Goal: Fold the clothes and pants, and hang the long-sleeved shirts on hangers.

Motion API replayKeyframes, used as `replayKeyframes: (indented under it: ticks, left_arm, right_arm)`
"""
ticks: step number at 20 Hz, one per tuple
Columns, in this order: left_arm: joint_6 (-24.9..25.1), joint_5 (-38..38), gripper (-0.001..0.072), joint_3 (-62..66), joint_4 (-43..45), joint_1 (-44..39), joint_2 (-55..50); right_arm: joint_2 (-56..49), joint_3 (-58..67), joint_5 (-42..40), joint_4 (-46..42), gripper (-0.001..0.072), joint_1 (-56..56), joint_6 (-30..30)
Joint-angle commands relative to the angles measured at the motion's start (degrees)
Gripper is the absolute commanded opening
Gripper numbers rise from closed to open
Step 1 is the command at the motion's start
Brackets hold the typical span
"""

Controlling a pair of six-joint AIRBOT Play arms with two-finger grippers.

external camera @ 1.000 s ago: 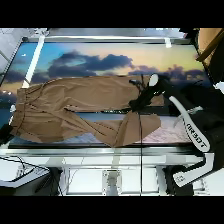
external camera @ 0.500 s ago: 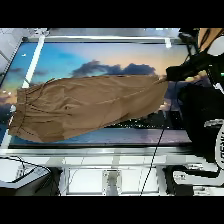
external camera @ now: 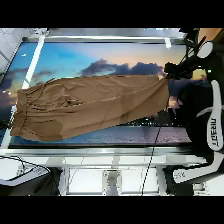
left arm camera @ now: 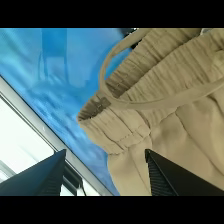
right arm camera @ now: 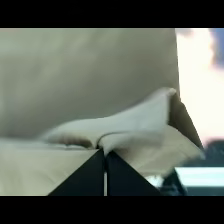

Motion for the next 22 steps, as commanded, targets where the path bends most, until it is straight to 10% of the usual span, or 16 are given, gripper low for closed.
replayKeyframes:
  ticks: [1, 2, 8, 20, 22]
  left_arm:
    - [0.0, -1.27, 0.0569, -0.02, 0.0, 0.02, -1.2]
    - [0.02, -1.9, 0.0569, -0.02, 0.02, 0.02, -1.55]
    - [0.0, -2.71, 0.0569, -0.31, 0.04, 0.07, -2.21]
    - [-0.17, 13.11, 0.0561, -9.99, -9.05, 0.04, -2.56]
    - [-0.17, 13.68, 0.0443, -9.99, -10.56, -0.02, -3.41]
  right_arm:
    - [-5.03, 0.07, -9.68, -1.01, 0.0163, -0.22, 5.27]
    - [-5.35, 0.04, -8.37, -2.93, 0.0326, -0.61, 5.2]
    - [-1.36, -1.57, 13.05, -7.43, 0.0338, -9.35, -9.2]
    - [25.11, -38.32, -1.51, 6.47, 0.0338, -16.76, -12.35]
    - [25.83, -38.42, -1.81, 8.22, 0.0338, -16.76, -12.98]
